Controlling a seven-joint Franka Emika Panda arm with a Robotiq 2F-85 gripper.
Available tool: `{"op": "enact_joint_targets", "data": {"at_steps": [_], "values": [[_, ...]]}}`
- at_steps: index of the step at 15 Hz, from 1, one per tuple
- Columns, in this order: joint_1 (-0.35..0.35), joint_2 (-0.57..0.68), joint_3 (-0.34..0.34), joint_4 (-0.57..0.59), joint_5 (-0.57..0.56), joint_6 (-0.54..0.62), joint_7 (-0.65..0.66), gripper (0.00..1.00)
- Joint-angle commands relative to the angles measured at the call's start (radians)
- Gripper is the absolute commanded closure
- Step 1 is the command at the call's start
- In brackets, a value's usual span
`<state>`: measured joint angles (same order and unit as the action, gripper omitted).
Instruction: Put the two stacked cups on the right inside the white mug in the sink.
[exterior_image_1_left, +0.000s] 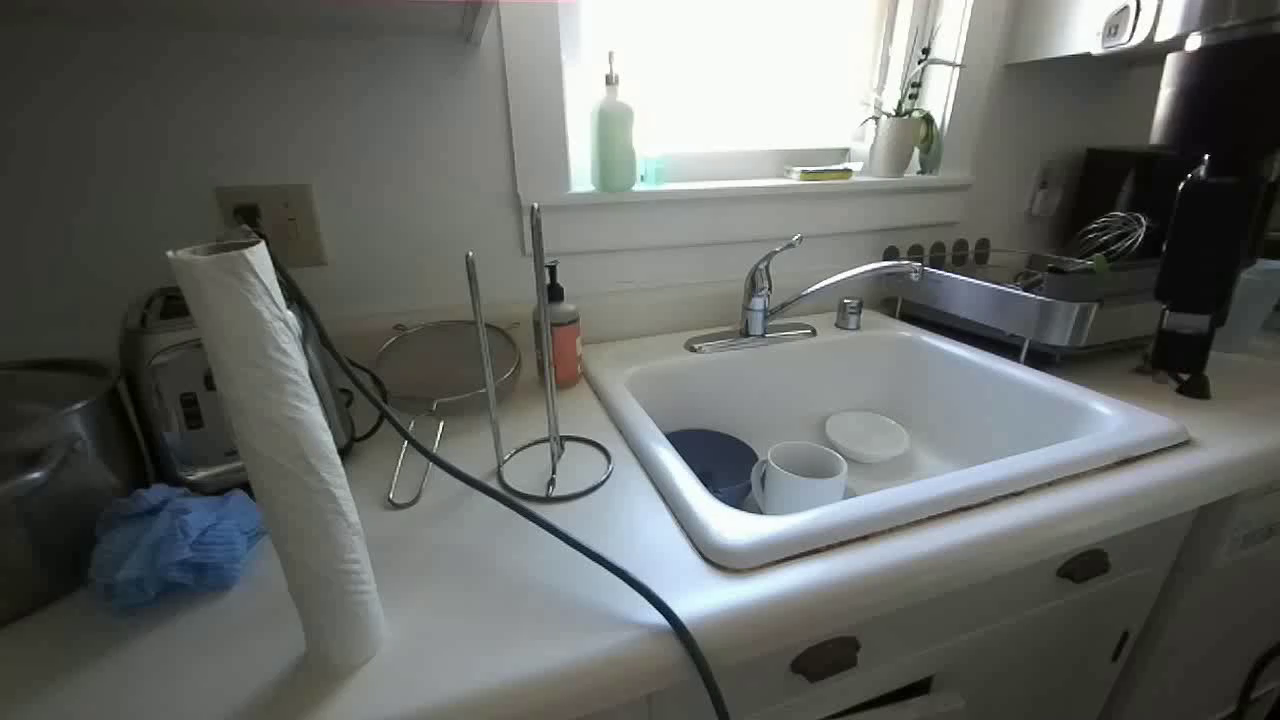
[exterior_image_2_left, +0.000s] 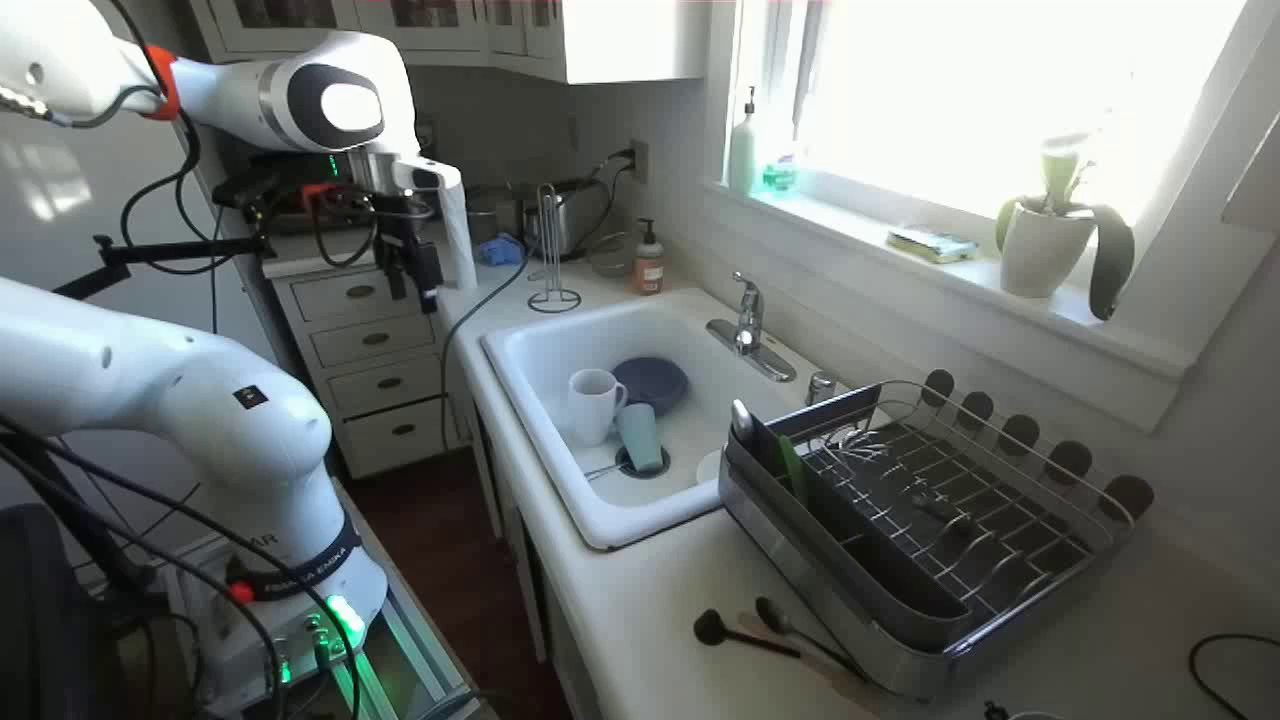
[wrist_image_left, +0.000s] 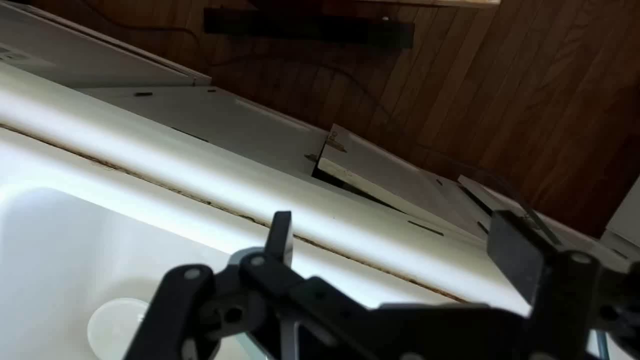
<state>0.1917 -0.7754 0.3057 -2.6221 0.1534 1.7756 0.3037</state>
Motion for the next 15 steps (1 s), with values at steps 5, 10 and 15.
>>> {"op": "enact_joint_targets", "data": {"at_steps": [5, 10, 15], "values": [[0.001, 0.001, -0.002, 0.001, -0.001, -0.001, 0.001, 0.0], [-0.059, -0.158, -0.165, 0.014, -0.039, -0.183, -0.079, 0.0], [-0.21, -0.314, -0.34, 0.073, -0.103, -0.38, -0.139, 0.0]]}}
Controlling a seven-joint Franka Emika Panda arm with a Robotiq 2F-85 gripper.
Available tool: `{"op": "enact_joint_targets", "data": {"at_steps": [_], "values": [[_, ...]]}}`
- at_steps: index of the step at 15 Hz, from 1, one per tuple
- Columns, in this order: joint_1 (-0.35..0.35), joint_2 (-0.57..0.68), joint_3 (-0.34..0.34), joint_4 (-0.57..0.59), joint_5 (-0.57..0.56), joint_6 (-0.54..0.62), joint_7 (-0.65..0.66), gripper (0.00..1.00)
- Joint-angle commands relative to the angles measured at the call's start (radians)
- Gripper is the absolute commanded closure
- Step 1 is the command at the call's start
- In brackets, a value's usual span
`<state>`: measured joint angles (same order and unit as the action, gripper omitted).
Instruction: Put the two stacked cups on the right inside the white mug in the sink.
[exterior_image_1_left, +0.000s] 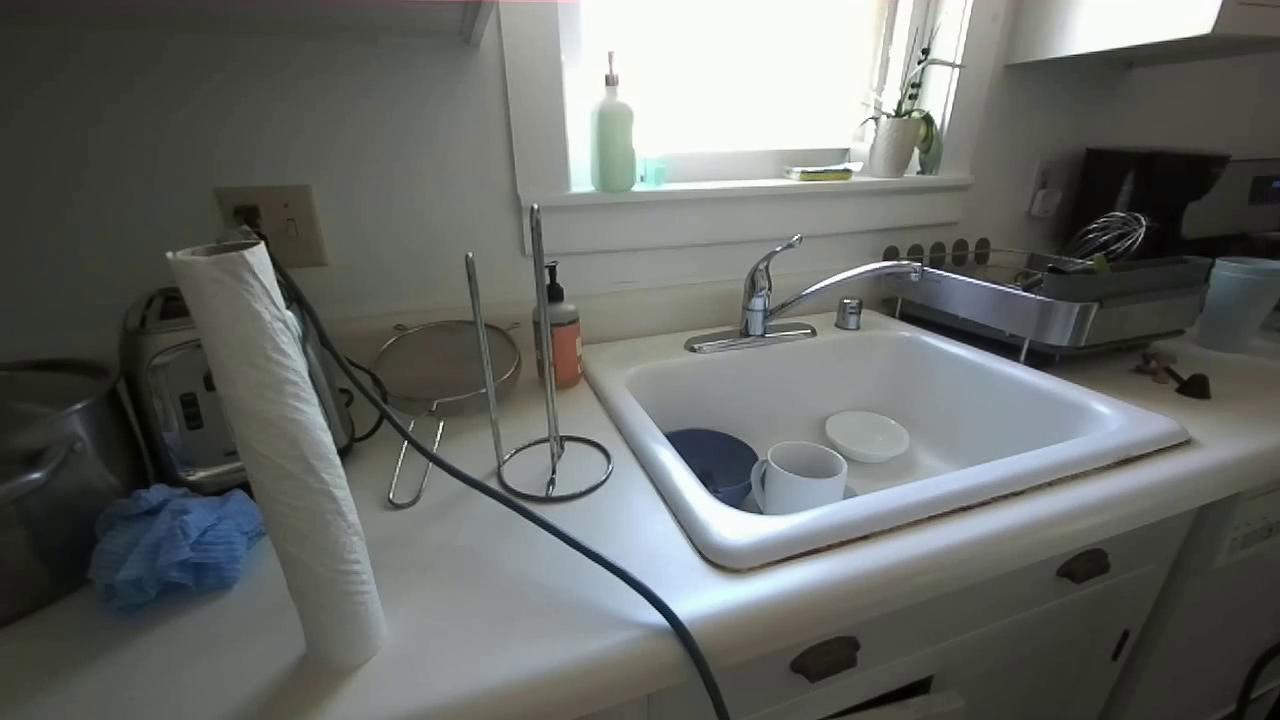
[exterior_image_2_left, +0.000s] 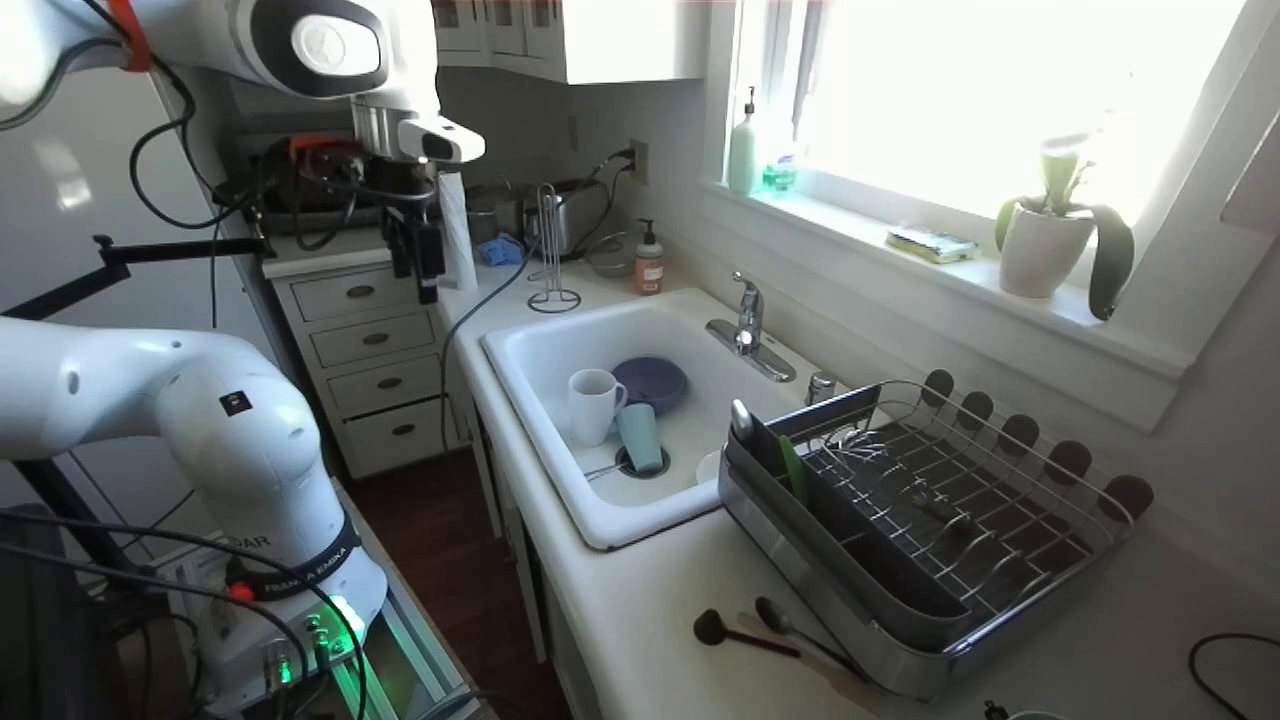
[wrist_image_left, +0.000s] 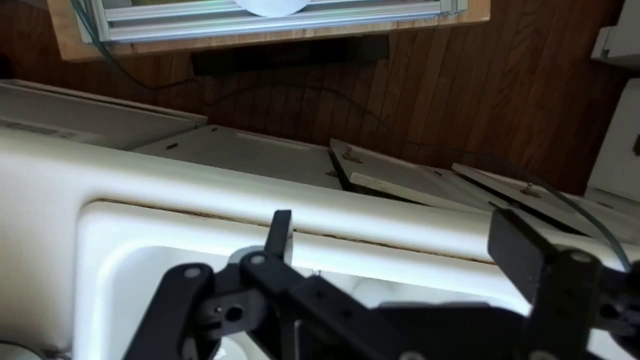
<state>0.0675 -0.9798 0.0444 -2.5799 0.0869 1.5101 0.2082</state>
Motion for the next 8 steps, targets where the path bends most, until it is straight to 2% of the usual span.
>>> {"op": "enact_joint_targets", "data": {"at_steps": [1, 4, 6, 8], "values": [[-0.126, -0.13, -0.11, 0.057, -0.061, -0.151, -0.049, 0.0], [-0.231, -0.151, -0.242, 0.129, -0.145, -0.13, -0.103, 0.0], [-0.291, -0.105, -0.321, 0.192, -0.227, -0.058, -0.13, 0.0], [-0.317, -0.047, -0.397, 0.253, -0.296, 0.016, -0.173, 0.0]]}}
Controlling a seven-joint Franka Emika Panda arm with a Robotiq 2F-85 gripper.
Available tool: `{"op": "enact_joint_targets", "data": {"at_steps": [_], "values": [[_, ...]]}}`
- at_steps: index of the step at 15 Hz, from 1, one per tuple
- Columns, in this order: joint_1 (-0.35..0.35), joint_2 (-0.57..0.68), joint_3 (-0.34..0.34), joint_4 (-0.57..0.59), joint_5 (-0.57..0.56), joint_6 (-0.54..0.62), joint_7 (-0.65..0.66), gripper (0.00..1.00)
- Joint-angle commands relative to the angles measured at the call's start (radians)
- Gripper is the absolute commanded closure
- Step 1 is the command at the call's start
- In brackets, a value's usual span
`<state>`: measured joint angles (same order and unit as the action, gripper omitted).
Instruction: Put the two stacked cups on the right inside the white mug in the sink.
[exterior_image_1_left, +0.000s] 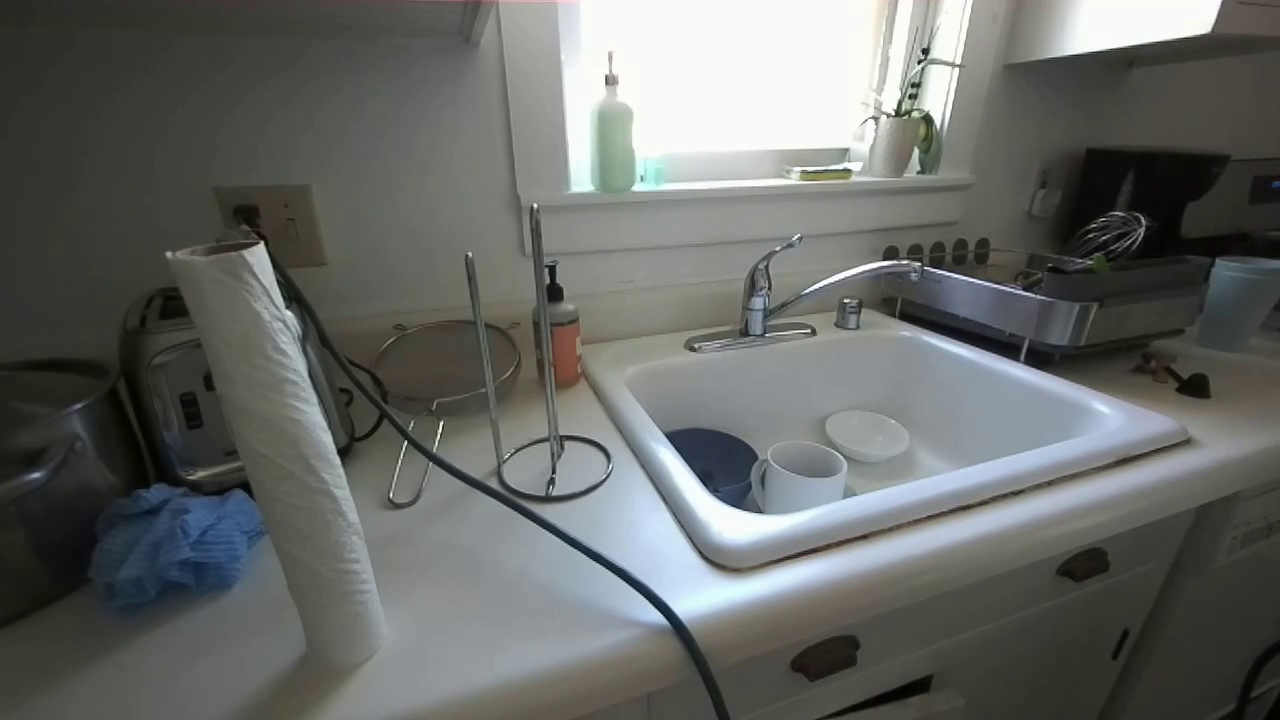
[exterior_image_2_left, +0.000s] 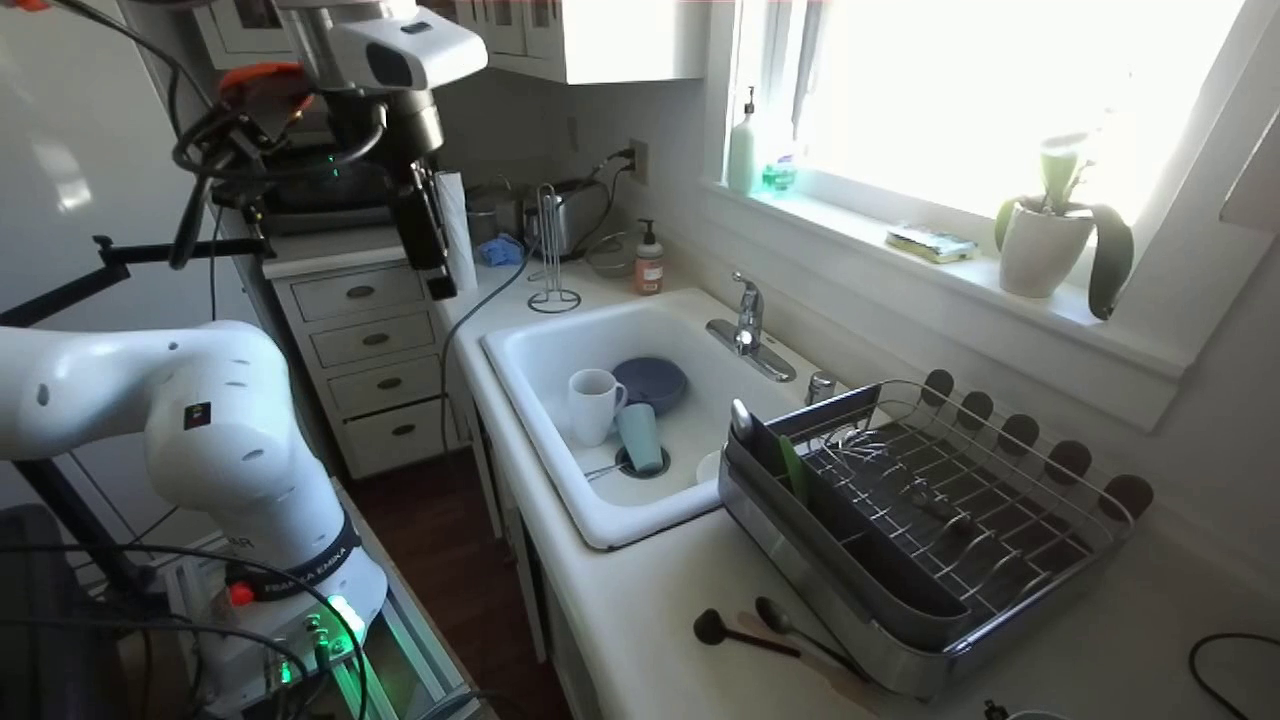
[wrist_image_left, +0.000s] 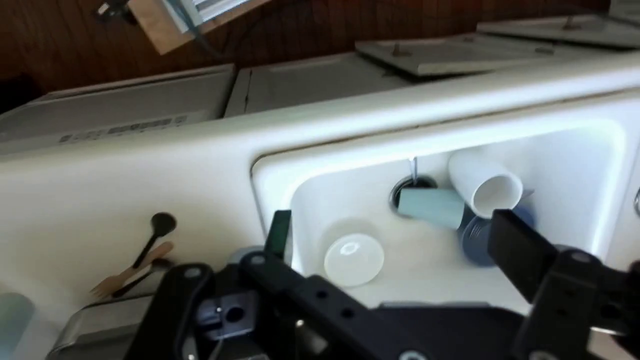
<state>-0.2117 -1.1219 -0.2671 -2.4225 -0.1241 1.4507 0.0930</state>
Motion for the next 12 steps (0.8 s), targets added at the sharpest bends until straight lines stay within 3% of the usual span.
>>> {"op": "enact_joint_targets", "data": {"at_steps": [1, 3, 5, 6, 8, 12], "values": [[-0.05, 0.127, -0.119, 0.114, -0.112, 0.119, -0.066, 0.0], [-0.058, 0.192, -0.185, 0.157, -0.19, 0.214, -0.118, 0.0], [-0.041, 0.261, -0.257, 0.184, -0.179, 0.326, -0.145, 0.0], [-0.081, 0.175, -0.197, 0.124, -0.15, 0.271, -0.131, 0.0], [-0.085, 0.24, -0.234, 0.147, -0.144, 0.328, -0.156, 0.0], [-0.086, 0.274, -0.235, 0.165, -0.143, 0.335, -0.16, 0.0]]}}
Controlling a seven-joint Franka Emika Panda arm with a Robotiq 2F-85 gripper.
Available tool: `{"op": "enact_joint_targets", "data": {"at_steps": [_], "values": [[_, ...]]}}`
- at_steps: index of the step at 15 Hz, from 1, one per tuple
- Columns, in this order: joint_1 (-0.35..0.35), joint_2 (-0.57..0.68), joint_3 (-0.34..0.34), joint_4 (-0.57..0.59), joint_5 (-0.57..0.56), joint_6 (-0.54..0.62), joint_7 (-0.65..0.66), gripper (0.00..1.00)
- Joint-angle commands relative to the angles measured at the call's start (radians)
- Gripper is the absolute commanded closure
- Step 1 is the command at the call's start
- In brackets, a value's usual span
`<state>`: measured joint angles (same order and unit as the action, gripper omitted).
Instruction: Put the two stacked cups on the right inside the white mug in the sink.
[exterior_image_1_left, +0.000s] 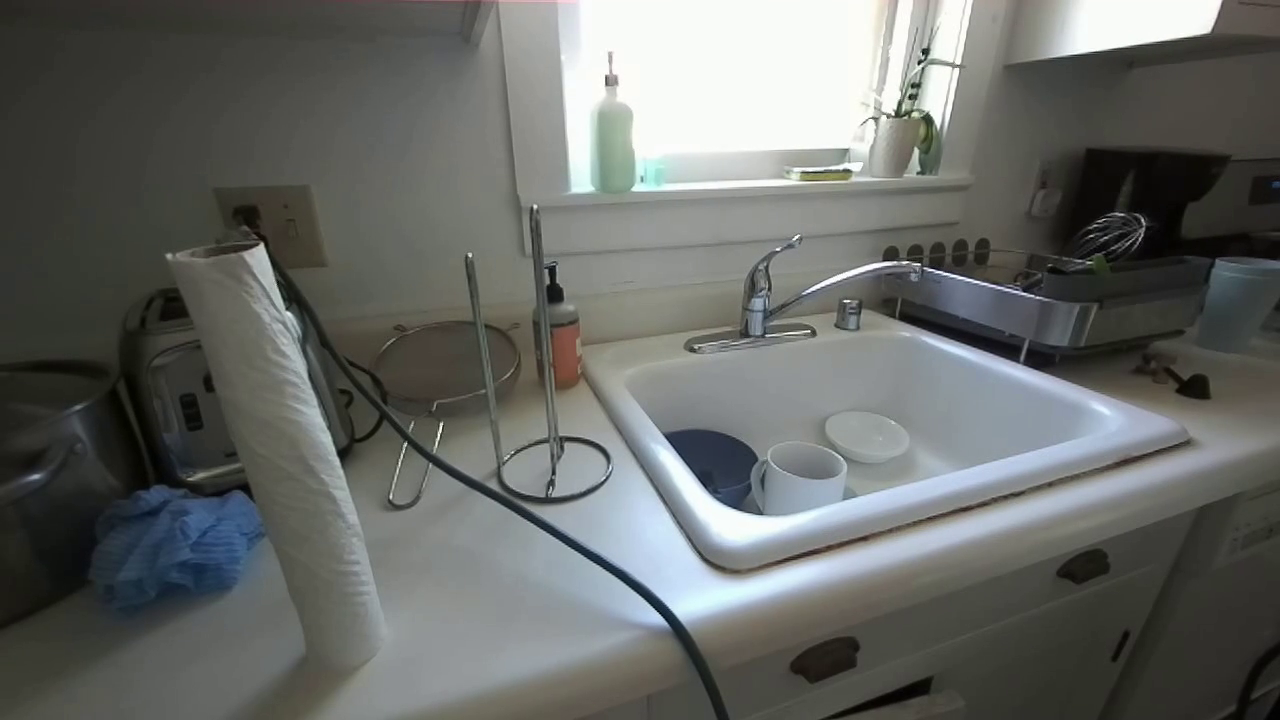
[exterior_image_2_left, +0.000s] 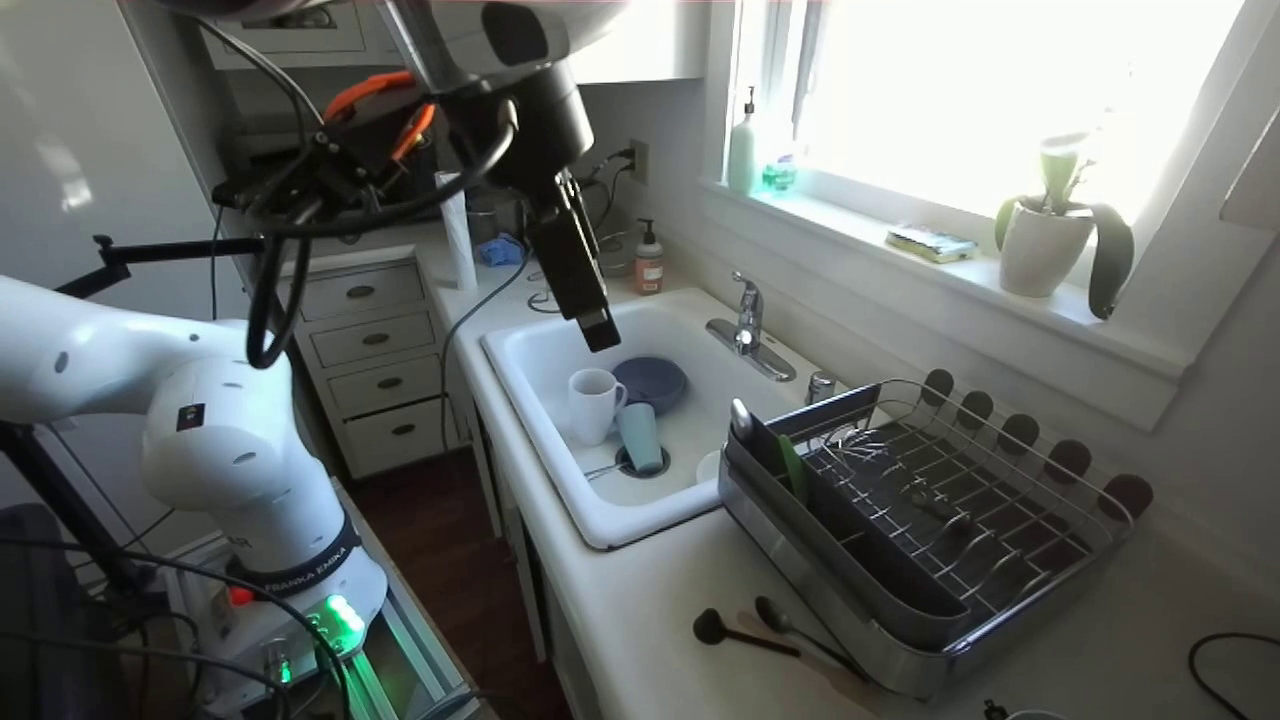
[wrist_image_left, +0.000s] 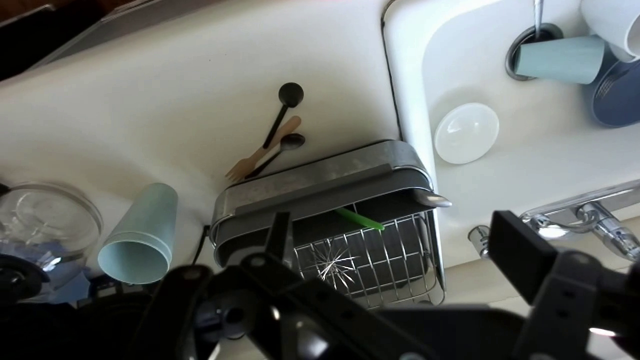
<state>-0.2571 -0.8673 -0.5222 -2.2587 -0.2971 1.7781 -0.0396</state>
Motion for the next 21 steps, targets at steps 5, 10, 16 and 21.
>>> {"op": "enact_joint_targets", "data": {"at_steps": [5, 10, 16, 21], "values": [[-0.027, 0.113, -0.006, 0.039, 0.01, 0.068, -0.028, 0.0], [-0.018, 0.366, -0.118, 0.156, 0.05, 0.176, -0.097, 0.0], [-0.021, 0.681, -0.252, 0.31, 0.14, 0.272, -0.233, 0.0], [-0.055, 0.916, -0.327, 0.428, 0.295, 0.248, -0.471, 0.0]]}}
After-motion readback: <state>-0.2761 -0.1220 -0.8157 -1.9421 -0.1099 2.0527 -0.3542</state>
